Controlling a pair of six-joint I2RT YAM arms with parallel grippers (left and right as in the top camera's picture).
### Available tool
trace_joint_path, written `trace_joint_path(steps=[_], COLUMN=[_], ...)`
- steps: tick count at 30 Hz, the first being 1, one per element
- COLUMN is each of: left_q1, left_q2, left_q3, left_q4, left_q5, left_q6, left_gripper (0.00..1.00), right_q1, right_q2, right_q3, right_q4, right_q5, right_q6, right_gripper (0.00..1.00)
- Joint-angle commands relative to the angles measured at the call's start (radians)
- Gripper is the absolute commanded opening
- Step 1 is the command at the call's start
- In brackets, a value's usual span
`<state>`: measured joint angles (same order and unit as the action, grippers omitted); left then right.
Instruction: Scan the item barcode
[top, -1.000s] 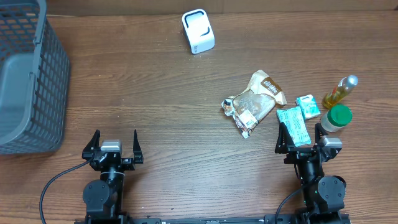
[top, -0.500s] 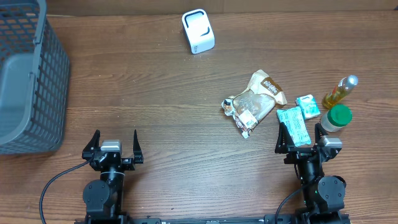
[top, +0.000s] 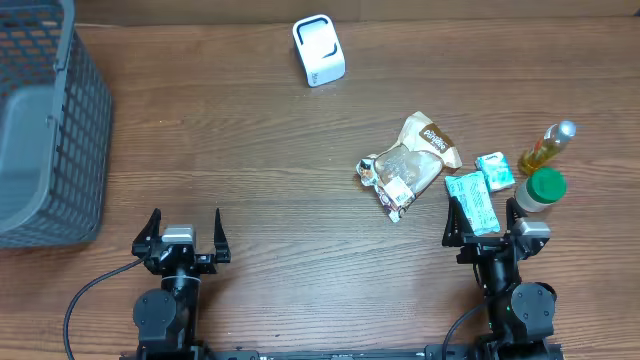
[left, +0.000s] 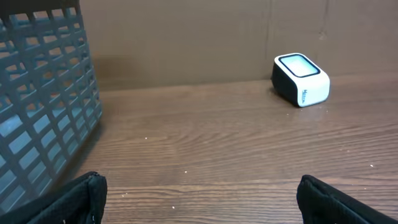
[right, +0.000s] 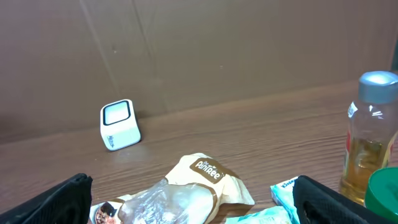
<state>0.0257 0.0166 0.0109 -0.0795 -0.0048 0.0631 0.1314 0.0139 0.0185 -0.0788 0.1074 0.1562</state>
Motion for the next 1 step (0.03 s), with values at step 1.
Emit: trace_joint_path(steps=[1], left_q1=[-0.007], left_q2=[-0.012], left_q3=[-0.006], left_q4=[0.002], left_q5=[0.005], left_q6=[0.019], left_gripper=[1.0], right_q1=[-0.003], right_q2=[-0.011], right_q3=[-0.011], right_q4=[0.005], right_q5=[-0.005], right_q6=[-0.005], right_gripper=[1.0])
